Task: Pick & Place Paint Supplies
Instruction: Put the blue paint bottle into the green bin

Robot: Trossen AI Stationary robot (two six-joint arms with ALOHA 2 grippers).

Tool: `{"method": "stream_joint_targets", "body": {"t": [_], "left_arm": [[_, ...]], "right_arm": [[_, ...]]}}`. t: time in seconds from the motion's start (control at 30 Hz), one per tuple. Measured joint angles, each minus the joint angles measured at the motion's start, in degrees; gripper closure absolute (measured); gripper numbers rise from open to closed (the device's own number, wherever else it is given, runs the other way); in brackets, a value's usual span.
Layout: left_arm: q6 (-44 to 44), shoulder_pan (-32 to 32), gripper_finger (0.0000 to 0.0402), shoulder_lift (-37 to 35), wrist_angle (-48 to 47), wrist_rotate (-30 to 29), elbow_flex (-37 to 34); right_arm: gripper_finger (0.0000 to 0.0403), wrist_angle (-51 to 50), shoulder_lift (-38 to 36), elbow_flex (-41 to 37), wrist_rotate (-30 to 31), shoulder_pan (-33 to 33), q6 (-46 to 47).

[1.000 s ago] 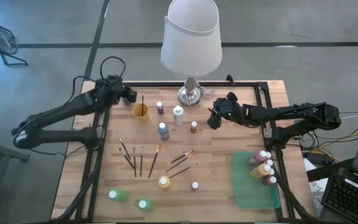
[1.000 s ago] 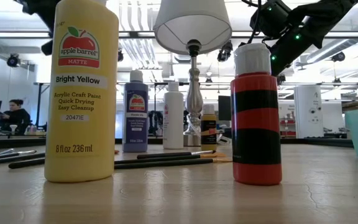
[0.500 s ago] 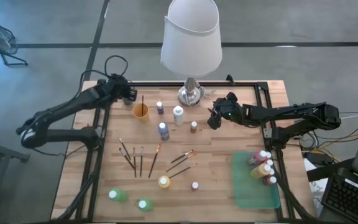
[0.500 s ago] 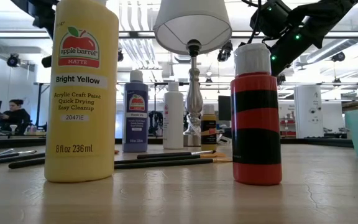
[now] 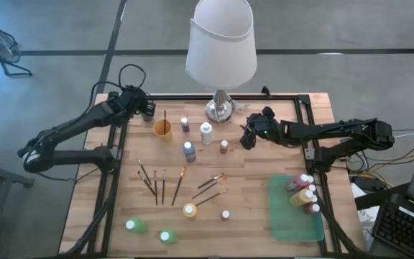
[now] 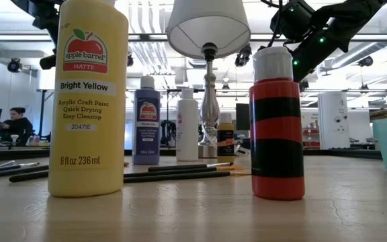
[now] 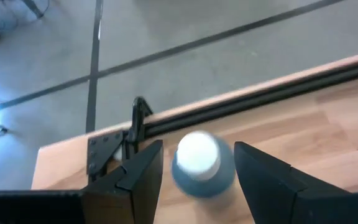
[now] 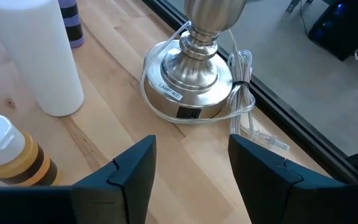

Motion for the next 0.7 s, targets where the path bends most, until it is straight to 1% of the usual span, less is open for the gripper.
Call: {"method": "stream_joint_targets", "body": {"t": [0.17, 0.33, 0.47, 0.6, 0.7], "left_arm": [[-2.25, -0.04, 0.02, -1.18, -1.52, 0.02, -1.57], [-4.16, -0.81, 0.02, -3.67, -1.77, 3.19, -4.63], [-7.48, -2.96, 0.02, -7.19, -1.76, 4.55, -8.64], [-10.33, -5.14, 0.02, -11.37, -1.59, 4.68, -13.35], [-11.95, -5.44, 0.02, -13.95, -0.08, 4.27, -17.27]], "right_arm": [[0.0192, -0.47, 0.0, -0.09, 0.0, 0.0, 0.04], [0.0182, -0.53, 0.0, -0.09, 0.04, 0.0, 0.01], [0.0174, -0.56, 0.0, -0.09, 0.12, 0.0, -0.01], [0.0165, -0.56, 0.0, -0.09, 0.15, -0.07, -0.02], [0.0158, -0.56, 0.0, -0.09, 0.15, -0.35, 0.02]]}}
